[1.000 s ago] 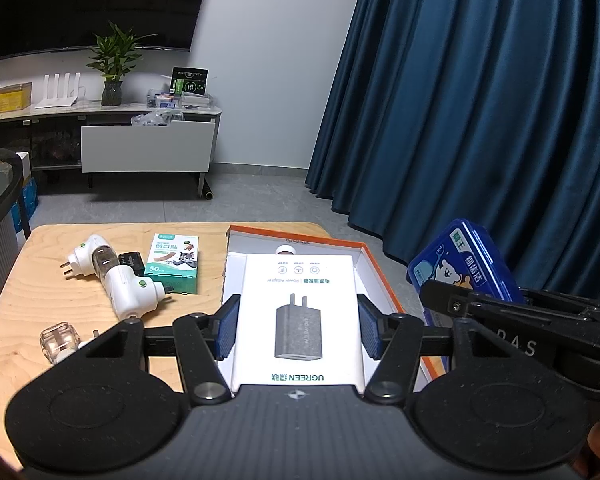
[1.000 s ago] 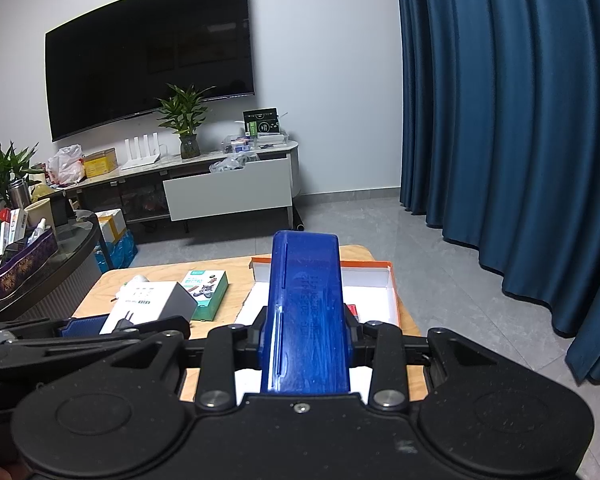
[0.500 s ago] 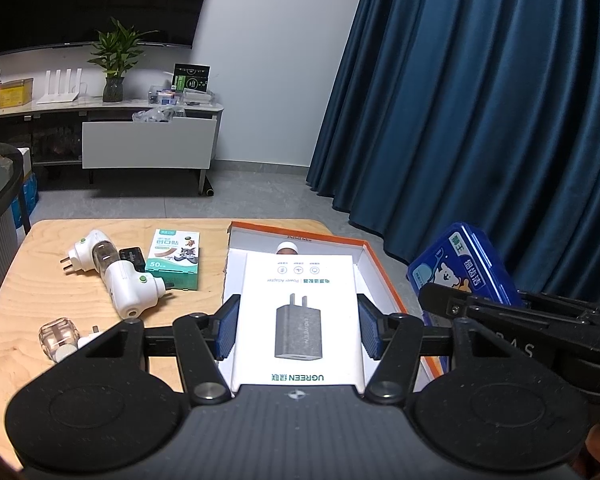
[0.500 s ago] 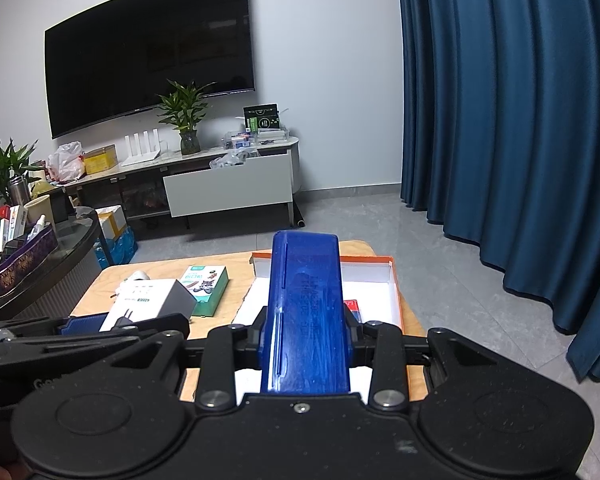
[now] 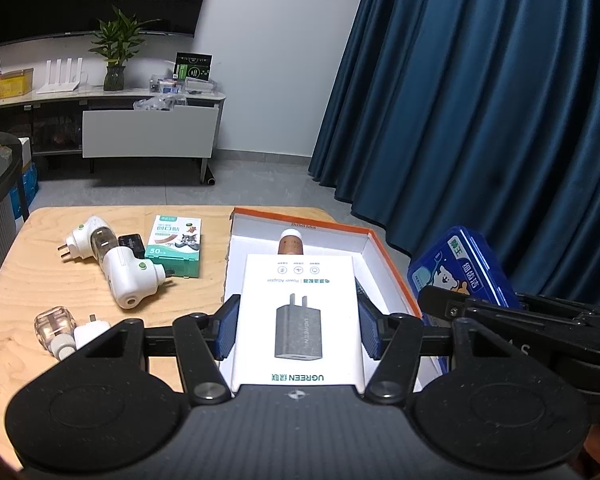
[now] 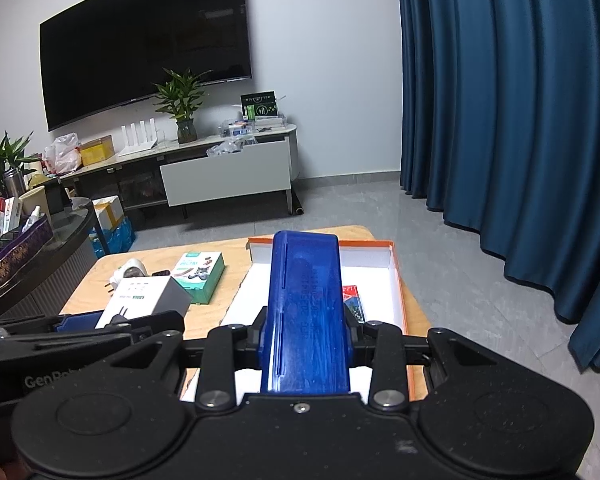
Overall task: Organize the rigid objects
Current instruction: 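Lower the white charger box and blue box down into the tray with both grippers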
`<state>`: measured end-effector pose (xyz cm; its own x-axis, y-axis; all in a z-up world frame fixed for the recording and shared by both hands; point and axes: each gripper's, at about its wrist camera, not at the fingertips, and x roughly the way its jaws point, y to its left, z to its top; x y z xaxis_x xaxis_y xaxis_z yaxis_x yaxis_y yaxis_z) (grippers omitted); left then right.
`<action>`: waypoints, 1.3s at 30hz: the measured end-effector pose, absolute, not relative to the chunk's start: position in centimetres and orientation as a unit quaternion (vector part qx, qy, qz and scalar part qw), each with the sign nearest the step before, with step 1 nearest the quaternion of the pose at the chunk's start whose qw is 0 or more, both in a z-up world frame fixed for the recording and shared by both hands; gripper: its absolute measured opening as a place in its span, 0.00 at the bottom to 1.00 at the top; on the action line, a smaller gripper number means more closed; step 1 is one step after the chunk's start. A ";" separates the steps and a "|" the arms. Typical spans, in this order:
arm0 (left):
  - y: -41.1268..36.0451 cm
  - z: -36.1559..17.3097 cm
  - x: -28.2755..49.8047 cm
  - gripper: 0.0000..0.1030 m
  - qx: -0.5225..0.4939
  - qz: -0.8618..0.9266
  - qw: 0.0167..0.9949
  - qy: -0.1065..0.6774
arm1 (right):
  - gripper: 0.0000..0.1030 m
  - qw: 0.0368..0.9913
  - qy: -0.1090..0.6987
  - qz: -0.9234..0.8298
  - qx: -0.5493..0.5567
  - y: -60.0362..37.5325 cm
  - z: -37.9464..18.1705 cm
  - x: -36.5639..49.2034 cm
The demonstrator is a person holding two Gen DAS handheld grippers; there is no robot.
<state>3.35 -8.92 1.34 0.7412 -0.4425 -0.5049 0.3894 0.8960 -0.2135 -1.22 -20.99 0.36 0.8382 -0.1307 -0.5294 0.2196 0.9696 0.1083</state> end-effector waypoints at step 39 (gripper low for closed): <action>-10.2 -3.2 8.3 0.58 -0.026 -0.207 0.915 0.345 | 0.39 0.913 0.365 -0.059 0.172 -25.6 -5.9 8.1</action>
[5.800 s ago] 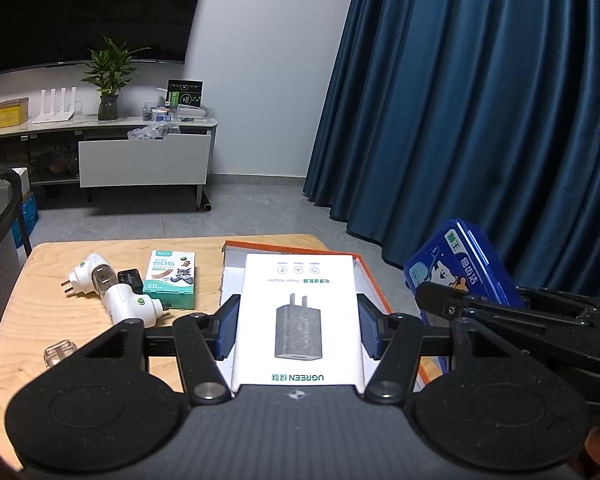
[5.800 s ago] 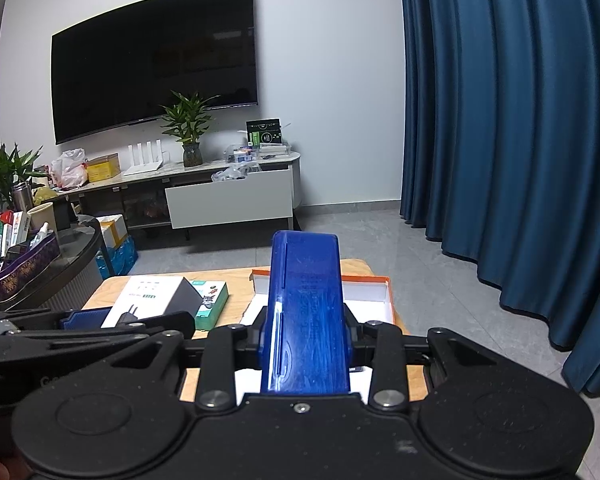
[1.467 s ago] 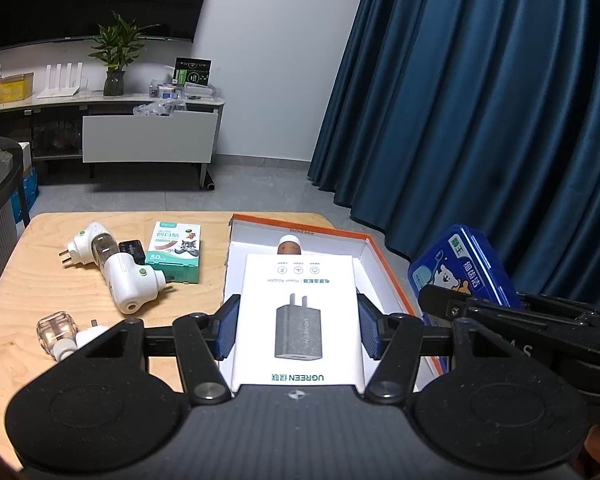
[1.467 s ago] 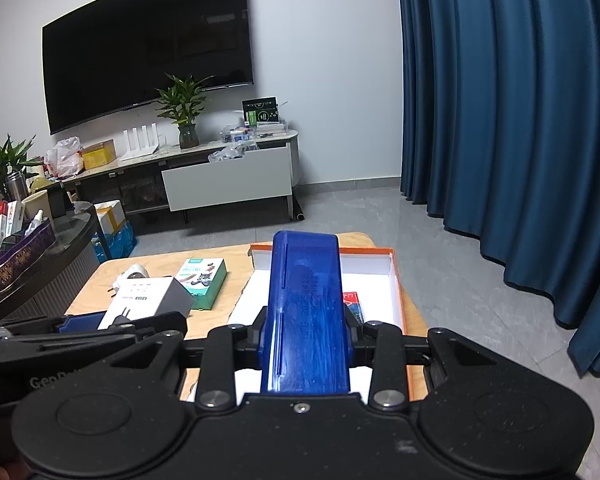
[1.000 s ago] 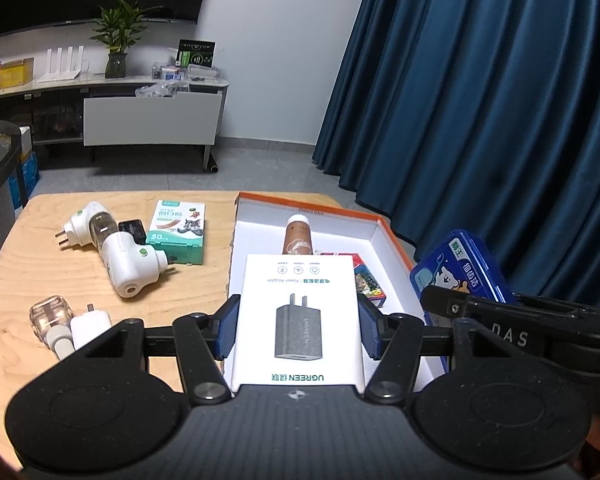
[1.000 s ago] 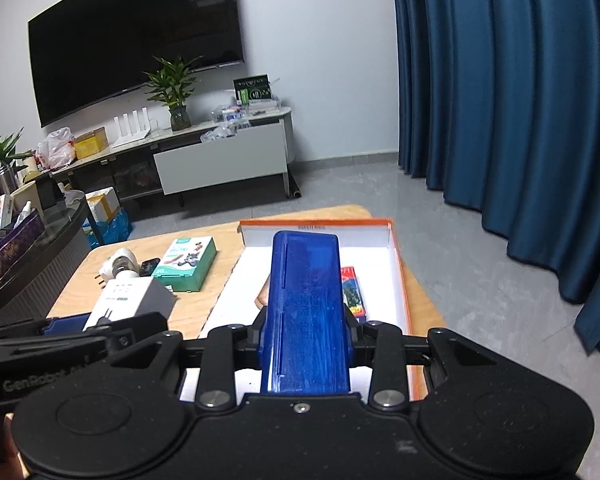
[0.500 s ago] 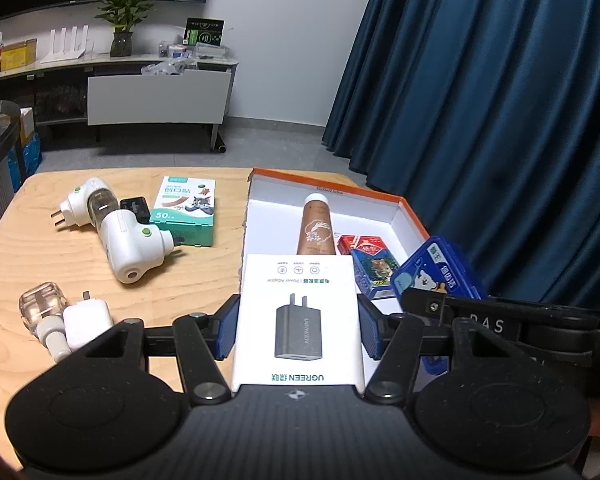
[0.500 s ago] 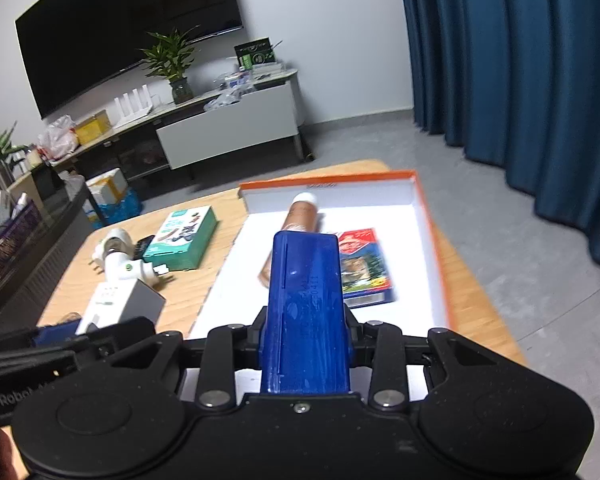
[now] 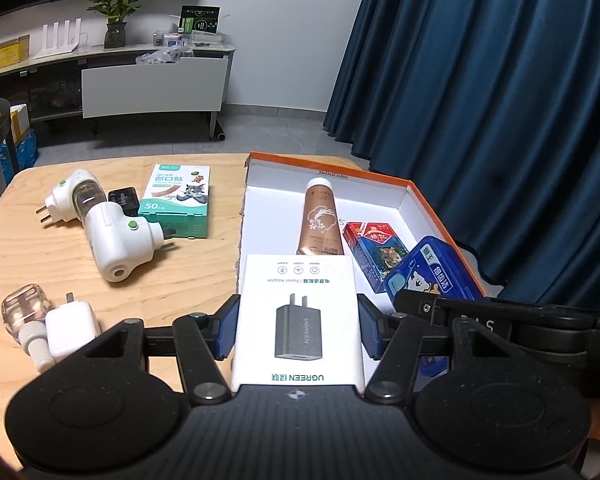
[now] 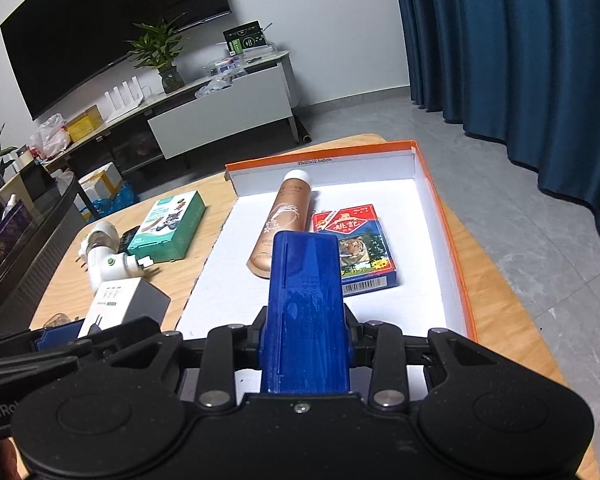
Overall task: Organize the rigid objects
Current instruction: 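Lower the white charger box and blue box down into the tray with both grippers, then open the right gripper on the blue box while the left gripper releases the charger box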
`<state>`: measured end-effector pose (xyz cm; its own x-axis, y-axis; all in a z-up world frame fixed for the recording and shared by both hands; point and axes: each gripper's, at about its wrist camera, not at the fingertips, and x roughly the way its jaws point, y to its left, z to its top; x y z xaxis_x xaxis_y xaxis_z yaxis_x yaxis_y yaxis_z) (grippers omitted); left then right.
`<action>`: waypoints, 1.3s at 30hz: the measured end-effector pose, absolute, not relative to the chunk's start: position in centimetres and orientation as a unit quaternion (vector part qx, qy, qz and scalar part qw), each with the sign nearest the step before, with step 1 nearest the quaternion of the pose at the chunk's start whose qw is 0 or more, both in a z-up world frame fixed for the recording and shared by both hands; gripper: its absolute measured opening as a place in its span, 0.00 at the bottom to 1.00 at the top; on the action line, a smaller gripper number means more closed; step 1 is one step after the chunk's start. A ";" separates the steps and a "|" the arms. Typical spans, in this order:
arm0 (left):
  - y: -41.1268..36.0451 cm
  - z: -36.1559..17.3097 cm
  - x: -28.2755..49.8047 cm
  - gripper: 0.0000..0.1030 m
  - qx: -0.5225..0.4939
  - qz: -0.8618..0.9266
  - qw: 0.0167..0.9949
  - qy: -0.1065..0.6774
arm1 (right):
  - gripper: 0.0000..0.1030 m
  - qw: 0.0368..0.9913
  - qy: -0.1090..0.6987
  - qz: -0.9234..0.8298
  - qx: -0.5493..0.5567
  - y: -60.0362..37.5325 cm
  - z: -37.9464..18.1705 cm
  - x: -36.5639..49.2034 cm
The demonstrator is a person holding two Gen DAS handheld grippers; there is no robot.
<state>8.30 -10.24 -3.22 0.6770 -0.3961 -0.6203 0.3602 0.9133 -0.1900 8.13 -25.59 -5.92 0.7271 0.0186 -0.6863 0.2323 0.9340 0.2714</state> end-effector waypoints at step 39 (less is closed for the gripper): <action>-14.3 -2.6 12.9 0.90 0.014 -0.217 0.906 0.363 | 0.77 0.943 0.286 -0.148 0.088 -26.5 -1.5 4.0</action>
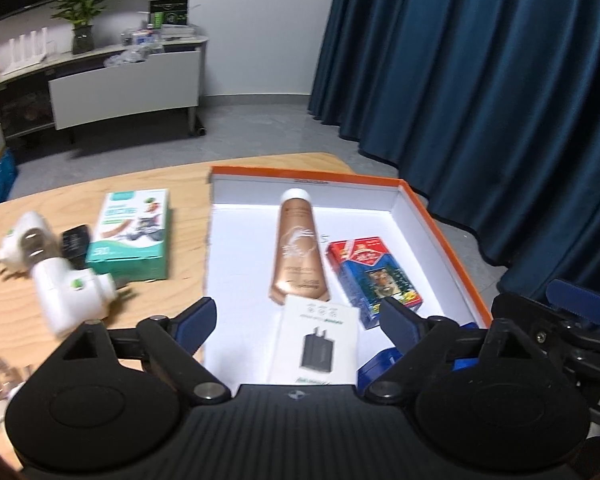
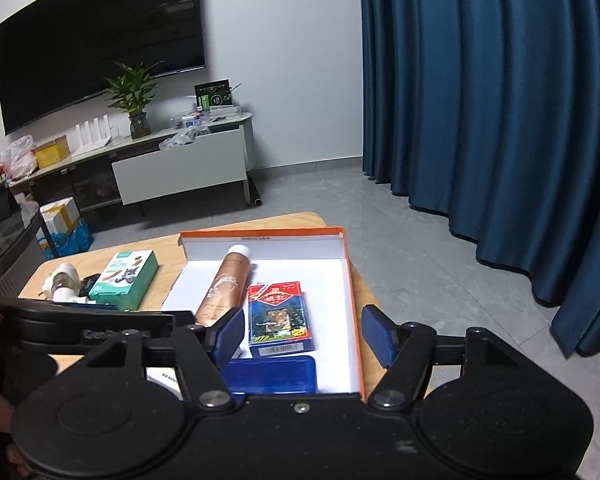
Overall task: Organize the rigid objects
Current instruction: 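Open the right gripper on the blue box while the left gripper releases the charger box, then withdraw both grippers from the tray toward the plug-in heaters and glass bottles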
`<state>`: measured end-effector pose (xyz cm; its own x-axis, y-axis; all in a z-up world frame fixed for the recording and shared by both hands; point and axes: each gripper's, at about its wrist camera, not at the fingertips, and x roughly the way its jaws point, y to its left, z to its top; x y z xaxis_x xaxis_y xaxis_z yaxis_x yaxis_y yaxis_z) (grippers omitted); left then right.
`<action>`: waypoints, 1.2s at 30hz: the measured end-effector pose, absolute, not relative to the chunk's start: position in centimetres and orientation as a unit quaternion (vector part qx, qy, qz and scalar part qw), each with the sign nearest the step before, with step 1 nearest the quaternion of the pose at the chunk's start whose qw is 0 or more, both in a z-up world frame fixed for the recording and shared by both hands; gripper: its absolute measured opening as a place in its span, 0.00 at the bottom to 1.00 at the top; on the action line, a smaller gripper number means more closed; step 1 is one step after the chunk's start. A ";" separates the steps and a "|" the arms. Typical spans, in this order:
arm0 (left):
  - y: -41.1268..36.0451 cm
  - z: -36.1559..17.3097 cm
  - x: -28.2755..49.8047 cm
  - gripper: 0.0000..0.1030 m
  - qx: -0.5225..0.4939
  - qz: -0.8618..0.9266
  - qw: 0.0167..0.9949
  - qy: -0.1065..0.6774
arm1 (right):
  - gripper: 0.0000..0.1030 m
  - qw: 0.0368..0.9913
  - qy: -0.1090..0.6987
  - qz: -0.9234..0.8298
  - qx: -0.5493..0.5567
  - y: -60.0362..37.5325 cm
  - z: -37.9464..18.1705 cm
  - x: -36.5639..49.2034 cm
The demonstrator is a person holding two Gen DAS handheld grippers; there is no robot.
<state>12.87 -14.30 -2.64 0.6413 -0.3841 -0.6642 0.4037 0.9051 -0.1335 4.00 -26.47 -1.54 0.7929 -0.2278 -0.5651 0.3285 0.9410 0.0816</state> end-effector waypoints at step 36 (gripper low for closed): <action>1.9 -1.4 5.0 0.96 -0.049 -0.090 0.939 0.328 | 0.86 0.952 0.300 -0.031 0.049 -16.4 0.3 2.9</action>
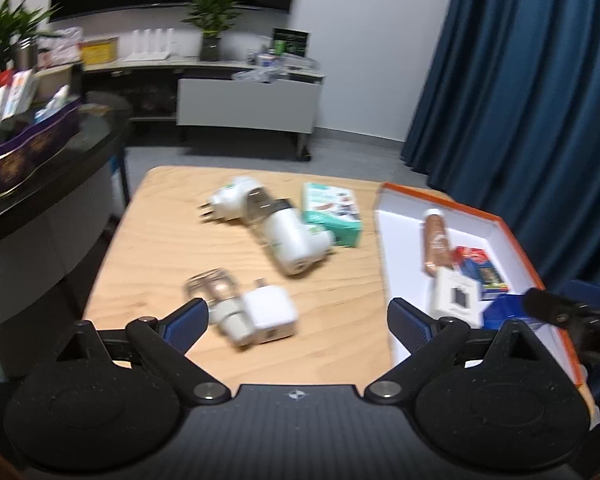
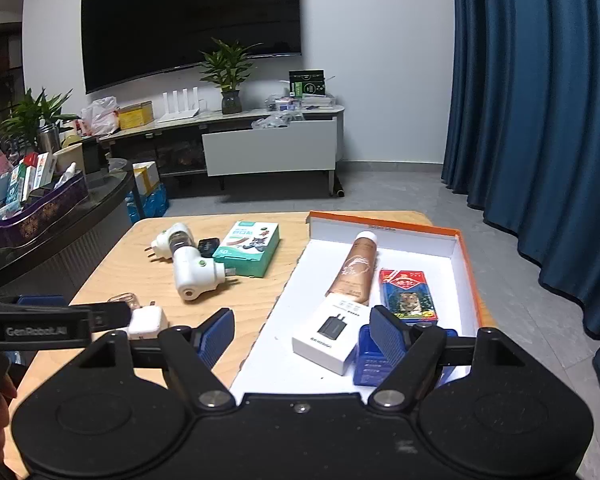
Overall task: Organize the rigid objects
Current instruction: 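Withdraw both grippers from the tray toward the plug-in heaters and glass bottles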
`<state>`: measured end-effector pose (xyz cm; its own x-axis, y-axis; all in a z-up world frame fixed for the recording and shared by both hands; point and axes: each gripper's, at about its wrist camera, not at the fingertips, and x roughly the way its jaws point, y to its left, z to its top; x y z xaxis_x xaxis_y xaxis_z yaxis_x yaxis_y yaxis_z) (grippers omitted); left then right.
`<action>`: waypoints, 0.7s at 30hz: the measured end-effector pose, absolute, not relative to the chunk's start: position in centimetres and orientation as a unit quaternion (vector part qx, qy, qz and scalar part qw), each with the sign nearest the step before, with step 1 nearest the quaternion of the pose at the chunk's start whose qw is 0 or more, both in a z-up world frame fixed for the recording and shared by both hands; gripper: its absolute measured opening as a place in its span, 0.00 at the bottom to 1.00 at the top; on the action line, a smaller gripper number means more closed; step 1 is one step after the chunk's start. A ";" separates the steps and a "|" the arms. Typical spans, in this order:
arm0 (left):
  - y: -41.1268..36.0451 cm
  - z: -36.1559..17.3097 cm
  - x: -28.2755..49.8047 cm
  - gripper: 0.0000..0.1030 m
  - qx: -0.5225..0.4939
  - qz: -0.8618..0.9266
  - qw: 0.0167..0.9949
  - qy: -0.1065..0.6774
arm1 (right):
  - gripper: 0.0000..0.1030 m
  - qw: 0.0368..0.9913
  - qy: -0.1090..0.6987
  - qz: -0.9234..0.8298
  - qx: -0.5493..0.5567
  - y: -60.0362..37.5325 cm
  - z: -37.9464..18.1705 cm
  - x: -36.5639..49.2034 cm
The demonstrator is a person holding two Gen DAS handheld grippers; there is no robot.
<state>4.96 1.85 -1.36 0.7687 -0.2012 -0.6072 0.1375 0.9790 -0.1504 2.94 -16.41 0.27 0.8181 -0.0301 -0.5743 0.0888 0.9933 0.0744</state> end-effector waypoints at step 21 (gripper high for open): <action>6.4 -6.3 10.2 0.96 -0.072 0.000 0.926 0.371 | 0.86 0.941 0.335 -0.002 0.051 -15.6 -3.0 5.1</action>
<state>10.24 6.37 -6.32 0.7252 -0.0544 -0.6864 -0.0528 0.9896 -0.1342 5.12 -15.61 -3.05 0.7760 0.0298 -0.6301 0.0379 0.9949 0.0936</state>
